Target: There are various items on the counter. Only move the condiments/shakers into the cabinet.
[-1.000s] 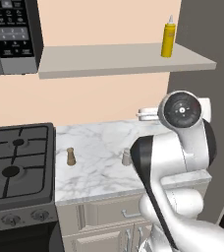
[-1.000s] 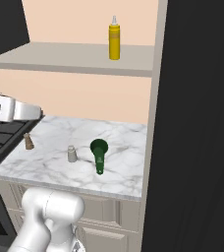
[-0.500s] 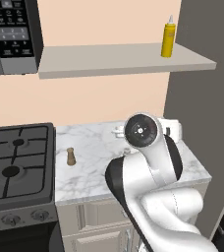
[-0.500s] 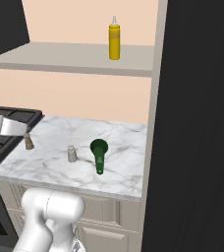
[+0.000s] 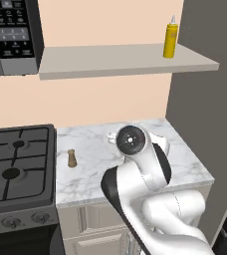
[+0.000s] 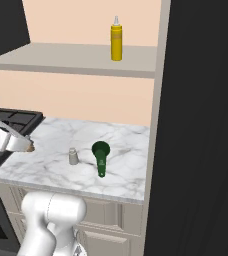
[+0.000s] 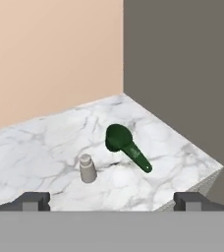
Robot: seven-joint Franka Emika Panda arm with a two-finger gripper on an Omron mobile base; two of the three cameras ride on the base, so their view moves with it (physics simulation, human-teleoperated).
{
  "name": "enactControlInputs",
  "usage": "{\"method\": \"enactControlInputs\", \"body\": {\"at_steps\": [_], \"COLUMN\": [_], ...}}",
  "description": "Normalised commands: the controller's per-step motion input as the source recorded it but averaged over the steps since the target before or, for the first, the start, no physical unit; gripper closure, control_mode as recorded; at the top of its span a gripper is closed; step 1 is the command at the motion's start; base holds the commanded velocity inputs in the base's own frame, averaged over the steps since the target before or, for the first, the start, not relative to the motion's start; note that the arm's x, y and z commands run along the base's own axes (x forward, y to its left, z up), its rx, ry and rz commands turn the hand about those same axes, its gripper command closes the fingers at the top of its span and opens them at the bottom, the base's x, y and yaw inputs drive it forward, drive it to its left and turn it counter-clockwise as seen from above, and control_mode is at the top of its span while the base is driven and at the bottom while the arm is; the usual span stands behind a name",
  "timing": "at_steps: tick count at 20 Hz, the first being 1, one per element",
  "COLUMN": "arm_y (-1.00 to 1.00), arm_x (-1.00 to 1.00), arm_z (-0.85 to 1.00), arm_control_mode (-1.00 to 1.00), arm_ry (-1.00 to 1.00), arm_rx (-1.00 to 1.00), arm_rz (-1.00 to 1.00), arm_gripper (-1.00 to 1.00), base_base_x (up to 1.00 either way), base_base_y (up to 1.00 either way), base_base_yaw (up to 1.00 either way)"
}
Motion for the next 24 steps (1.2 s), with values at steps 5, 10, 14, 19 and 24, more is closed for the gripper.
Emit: {"method": "enactControlInputs", "body": {"at_steps": [5, 10, 14, 19, 24], "arm_y": [0.25, 0.04, 0.0, 0.0, 0.0], "arm_x": [0.42, 0.66, 0.57, 0.49, 0.5], "arm_z": [-0.44, -0.41, -0.26, -0.37, -0.39], "arm_control_mode": [-1.0, -1.0, -1.0, -1.0, -1.0], "arm_ry": [-0.04, 0.0, 0.03, 0.05, 0.11], "arm_rx": [0.13, 0.03, 0.0, 0.0, 0.0], "arm_rz": [-0.24, -0.22, -0.15, -0.1, -0.09], "arm_gripper": [-1.0, -1.0, -1.0, -1.0, -1.0], "base_base_x": [0.0, 0.0, 0.0, 0.0, 0.0], "base_base_y": [0.0, 0.0, 0.0, 0.0, 0.0], "base_base_yaw": [0.0, 0.0, 0.0, 0.0, 0.0]}}
